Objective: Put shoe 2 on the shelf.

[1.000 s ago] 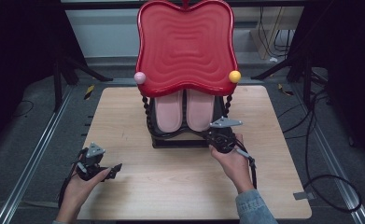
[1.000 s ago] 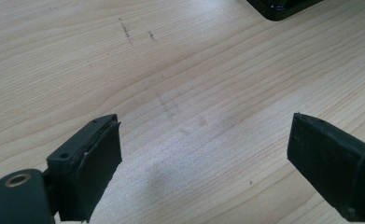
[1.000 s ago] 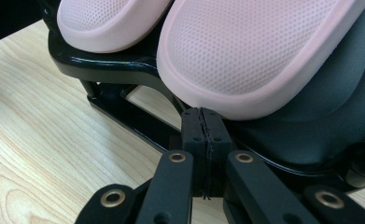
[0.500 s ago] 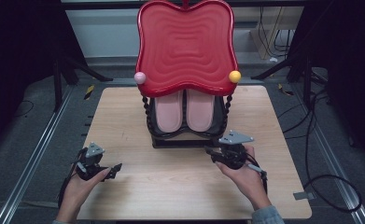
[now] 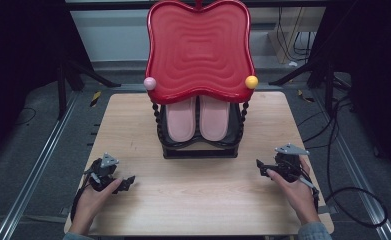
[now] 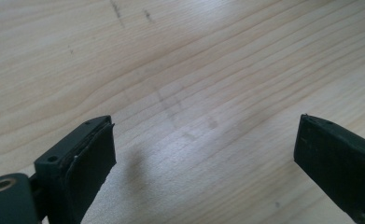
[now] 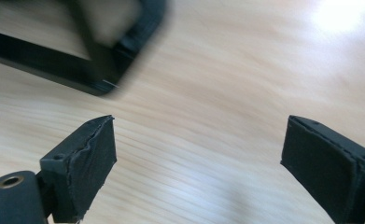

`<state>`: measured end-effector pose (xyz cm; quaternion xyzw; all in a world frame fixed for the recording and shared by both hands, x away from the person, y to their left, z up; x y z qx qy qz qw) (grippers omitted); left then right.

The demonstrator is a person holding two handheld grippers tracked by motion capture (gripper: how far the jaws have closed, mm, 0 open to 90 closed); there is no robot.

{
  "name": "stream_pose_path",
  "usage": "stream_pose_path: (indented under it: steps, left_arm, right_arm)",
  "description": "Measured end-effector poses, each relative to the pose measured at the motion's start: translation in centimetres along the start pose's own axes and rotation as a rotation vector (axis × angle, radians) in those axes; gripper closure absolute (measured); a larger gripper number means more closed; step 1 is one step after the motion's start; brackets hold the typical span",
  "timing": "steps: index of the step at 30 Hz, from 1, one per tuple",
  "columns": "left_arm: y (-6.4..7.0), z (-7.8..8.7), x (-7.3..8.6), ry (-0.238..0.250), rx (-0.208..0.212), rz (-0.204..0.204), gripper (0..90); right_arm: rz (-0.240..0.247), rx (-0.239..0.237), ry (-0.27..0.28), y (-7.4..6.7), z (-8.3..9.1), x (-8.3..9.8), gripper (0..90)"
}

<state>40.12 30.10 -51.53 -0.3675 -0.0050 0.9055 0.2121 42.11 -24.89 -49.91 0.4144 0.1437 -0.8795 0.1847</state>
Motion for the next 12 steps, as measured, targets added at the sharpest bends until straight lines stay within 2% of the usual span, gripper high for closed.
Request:
stream_pose_path:
  steps: [2, 4, 6, 9, 12]
  left_arm:
    - [-0.3, -0.5, 0.4, 0.001, -0.004, 0.020, 4.9]
    - [-0.5, -0.8, 0.8, -0.002, -0.002, 0.037, 4.9]
    - [-0.6, -0.8, 0.9, 0.017, -0.008, 0.044, 4.4]
    - [-0.6, -0.9, 1.0, 0.022, -0.015, 0.037, 3.7]
    - [-0.7, -1.2, 1.2, 0.059, -0.011, 0.039, 0.7]
  right_arm:
    - [-0.022, 0.043, -0.047, 0.8, -0.7, 0.4, 11.2]
    - [-0.028, 0.058, -0.073, 1.1, -1.4, 0.8, 11.3]
    - [-0.047, 0.052, -0.064, 1.2, -1.8, 1.2, 11.0]
    - [-0.050, 0.052, -0.076, 1.4, -2.5, 2.1, 9.1]
    - [-0.059, 0.050, -0.054, 1.5, -2.4, 2.3, 8.0]
Point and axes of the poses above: each handheld gripper's, and its own axes: z roughly backward along the jaws, x roughly out of its underside, y roughly to its right, the point moved 3 cm from there along -z, roughly forward along the jaws, and after that the axes turned 10 degrees about -x, right-handed, at the moved point
